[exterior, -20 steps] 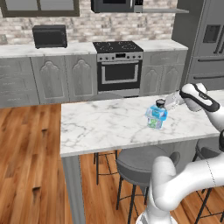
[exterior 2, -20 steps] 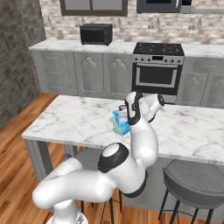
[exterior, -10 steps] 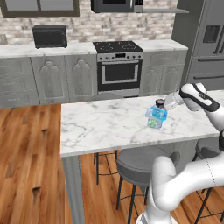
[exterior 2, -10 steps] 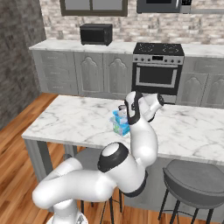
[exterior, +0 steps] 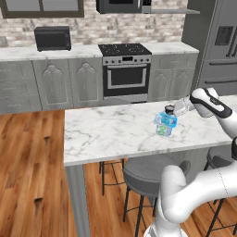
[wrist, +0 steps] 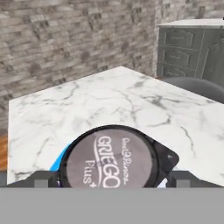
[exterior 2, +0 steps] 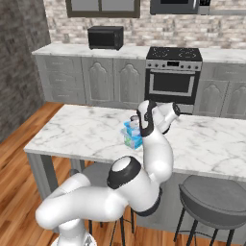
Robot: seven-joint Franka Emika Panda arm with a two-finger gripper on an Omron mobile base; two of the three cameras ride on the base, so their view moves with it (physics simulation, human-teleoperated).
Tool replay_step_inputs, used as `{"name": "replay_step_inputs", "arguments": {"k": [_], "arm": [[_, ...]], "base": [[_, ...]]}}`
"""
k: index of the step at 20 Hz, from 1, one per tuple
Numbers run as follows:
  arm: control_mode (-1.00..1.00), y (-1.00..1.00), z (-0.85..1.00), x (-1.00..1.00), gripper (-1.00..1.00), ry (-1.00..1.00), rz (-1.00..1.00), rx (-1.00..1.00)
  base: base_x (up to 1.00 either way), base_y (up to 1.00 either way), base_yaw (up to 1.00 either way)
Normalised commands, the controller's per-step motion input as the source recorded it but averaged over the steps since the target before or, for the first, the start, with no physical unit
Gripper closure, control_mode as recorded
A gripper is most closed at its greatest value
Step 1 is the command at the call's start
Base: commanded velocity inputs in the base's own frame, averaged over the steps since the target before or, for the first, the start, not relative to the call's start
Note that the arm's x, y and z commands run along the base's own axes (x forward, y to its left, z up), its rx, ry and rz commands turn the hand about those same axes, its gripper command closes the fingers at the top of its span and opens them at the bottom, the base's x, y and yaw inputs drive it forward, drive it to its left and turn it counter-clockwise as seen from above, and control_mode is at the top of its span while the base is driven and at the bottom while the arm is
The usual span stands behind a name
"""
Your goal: Stack the yogurt containers by placing the smaller containers on top of the larger containers.
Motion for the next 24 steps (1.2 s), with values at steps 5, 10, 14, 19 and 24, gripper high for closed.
{"name": "replay_step_inputs", "arguments": {"k": [5, 10, 14, 19, 24], "arm": [[-1.0, 0.0, 0.45, -0.27, -1.0, -0.13, 0.0, 0.0], [-1.0, 0.0, 0.75, -0.49, -1.0, -0.25, 0.0, 0.0], [-1.0, 0.03, 0.59, -0.53, -1.0, -0.3, 0.0, -0.11], [-1.0, 0.48, 0.59, -0.69, -1.0, -0.44, 0.03, -0.38], [-1.0, 0.78, 0.44, -0.92, -1.0, -0.59, 0.05, -0.63]], "base": [[0.0, 0.0, 0.0], [0.0, 0.0, 0.0], [0.0, 0.0, 0.0], [0.0, 0.0, 0.0], [0.0, 0.0, 0.0]]}}
